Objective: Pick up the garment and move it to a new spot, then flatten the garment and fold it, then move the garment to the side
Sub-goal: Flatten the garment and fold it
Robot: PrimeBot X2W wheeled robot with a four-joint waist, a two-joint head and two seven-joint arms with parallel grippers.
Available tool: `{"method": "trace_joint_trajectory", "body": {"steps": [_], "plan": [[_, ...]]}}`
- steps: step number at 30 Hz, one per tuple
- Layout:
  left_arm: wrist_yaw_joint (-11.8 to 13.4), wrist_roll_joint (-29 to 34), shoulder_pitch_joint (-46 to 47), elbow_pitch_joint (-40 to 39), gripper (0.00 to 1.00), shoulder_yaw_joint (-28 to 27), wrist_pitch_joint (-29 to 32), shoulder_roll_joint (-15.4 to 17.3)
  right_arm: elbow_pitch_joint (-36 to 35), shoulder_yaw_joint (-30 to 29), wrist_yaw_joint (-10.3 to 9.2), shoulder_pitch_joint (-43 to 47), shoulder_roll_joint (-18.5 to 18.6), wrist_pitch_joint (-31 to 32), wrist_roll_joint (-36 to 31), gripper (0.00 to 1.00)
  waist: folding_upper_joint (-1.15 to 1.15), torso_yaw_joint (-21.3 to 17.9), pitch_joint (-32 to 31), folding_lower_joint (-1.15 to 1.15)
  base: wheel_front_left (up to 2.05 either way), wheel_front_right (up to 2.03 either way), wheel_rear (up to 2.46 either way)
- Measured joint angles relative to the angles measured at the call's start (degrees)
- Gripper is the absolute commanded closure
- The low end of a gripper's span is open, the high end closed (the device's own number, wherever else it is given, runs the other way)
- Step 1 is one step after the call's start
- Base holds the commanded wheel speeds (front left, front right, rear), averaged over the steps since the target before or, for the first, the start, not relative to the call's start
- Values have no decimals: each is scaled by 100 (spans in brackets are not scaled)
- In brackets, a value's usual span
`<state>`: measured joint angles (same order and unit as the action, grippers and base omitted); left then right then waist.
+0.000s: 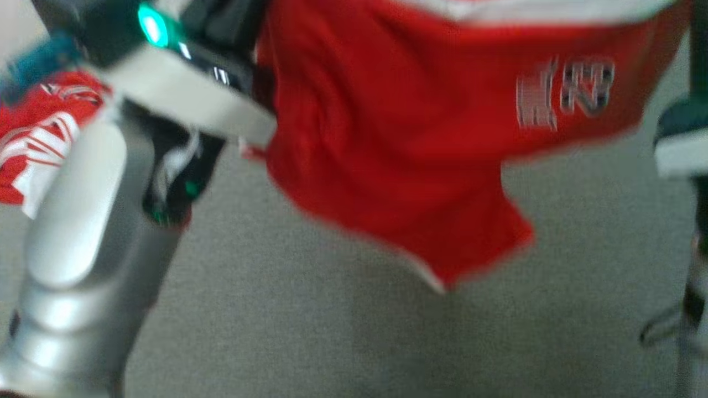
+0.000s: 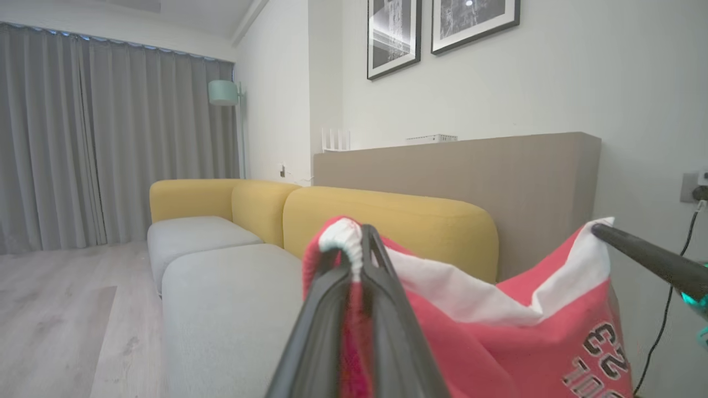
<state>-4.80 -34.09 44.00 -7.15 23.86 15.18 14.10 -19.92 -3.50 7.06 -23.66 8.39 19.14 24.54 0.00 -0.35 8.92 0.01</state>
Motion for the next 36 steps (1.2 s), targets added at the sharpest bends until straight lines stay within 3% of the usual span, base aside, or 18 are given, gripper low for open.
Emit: {"method": "trace_joint_trajectory", "body": {"steps": [7, 12, 23, 30, 36], "plan": [[-68, 331, 1654, 1215, 100, -311, -877, -240, 1263, 268, 0, -2372, 177, -765, -668, 100, 0, -125, 830, 1, 0, 0, 0], [-76, 394, 1970, 1933, 100, -347, -1547, -532, 1845, 556, 0, -2781, 13, -1246, -867, 100, 0, -204, 1290, 1, 0, 0, 0], [-165, -13, 327, 2624, 100, -134, -2571, -791, 3049, 720, 0, -1448, -191, -2117, -899, 100, 0, -299, 1662, -3, 0, 0, 0], [-185, -135, -1152, 2191, 100, 19, -2897, -846, 2817, 576, 0, -159, -230, -2507, -998, 100, 0, -213, 1294, -3, 0, 0, 0], [-174, -109, -2609, 1410, 100, 22, -2947, -789, 2125, 400, 0, 1308, -464, -2641, -999, 100, 0, -228, 751, -3, 0, 0, 0]]}}
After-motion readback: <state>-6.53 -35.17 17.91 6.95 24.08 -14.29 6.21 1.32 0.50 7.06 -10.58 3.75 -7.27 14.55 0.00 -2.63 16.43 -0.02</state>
